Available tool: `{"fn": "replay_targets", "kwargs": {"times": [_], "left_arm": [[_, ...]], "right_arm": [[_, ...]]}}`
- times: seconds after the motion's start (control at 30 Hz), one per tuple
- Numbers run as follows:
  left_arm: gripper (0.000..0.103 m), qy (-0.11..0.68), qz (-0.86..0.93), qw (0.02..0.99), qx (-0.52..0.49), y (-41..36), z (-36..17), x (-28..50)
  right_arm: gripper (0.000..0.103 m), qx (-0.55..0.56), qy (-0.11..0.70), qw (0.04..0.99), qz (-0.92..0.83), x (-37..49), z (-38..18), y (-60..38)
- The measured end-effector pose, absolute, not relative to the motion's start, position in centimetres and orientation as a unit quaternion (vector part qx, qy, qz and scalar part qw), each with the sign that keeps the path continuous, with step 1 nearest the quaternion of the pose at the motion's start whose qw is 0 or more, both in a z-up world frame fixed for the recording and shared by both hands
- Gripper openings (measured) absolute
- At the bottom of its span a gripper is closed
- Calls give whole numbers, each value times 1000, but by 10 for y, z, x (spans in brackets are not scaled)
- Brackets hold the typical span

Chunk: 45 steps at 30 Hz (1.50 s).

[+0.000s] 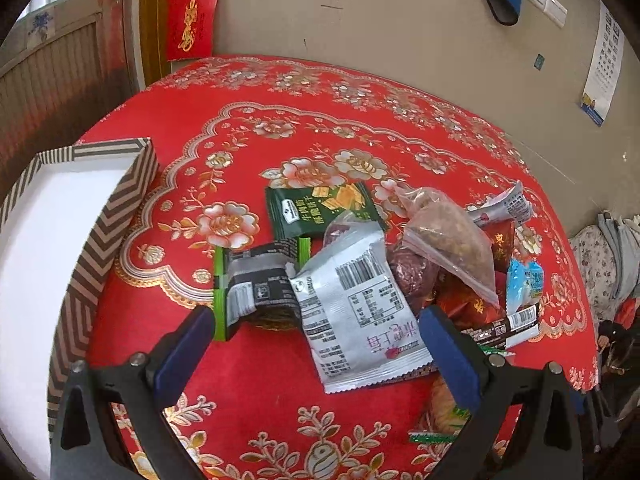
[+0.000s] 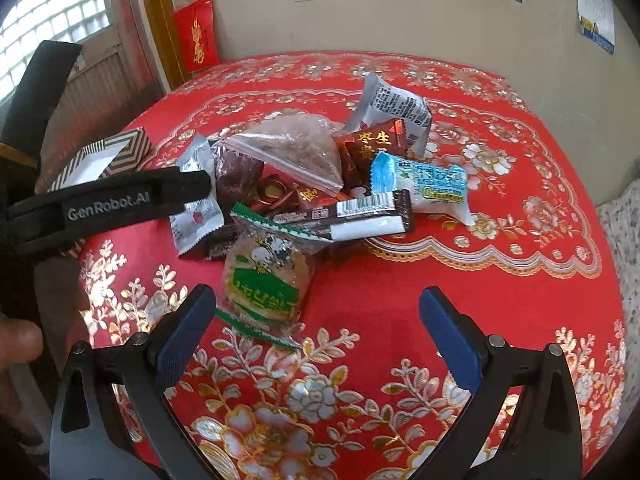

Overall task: Organize snacks
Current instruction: 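Move both tools toward the snack pile on the red tablecloth, then grasp the silver packet with the left tool while the right tool grasps the cow-print cookie packet, then carry both packets into the white striped box and open both tools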

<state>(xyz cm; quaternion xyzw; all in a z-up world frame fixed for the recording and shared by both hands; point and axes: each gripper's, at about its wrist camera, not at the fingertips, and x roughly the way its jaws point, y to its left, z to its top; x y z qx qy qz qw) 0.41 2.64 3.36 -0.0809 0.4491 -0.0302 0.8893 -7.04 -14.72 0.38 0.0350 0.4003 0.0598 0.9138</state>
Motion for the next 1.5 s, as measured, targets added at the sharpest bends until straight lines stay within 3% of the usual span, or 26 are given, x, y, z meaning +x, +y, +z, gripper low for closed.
{"fn": "replay_targets", "kwargs": {"times": [0.23,0.3,0.37,0.43,0.47,0.53,0.57,0.6,0.63,0.77,1.5], "left_arm": [[103,458,-15,883,-95,21,28,15],[103,459,-11,883,-99,21,27,18],[103,459,-9,883,-103,22,26,20],[102,455,-11,884,-106,22,26,19],[100,454,-13,885,-108,22,25,18],[90,453,-26,884,-110,21,26,17],[78,455,-35,883,-111,21,25,17],[61,459,-43,881,-108,19,24,16],[56,462,-46,880,-105,18,23,16],[51,458,-52,882,-99,19,24,9],[50,407,-15,910,-78,86,70,-41]], "right_arm": [[102,39,407,911,59,-61,-4,-133],[98,40,404,912,58,-59,-7,-130],[84,36,408,910,60,-56,-10,-127],[79,29,409,910,63,-54,-13,-125],[71,27,407,911,64,-55,-12,-125],[60,30,405,912,67,-56,-11,-126],[54,29,405,912,66,-57,-11,-127],[53,29,405,912,67,-58,-11,-130],[53,31,405,911,69,-58,-10,-132],[52,44,406,909,84,-63,-9,-140],[52,19,387,909,154,-75,24,-92]]}}
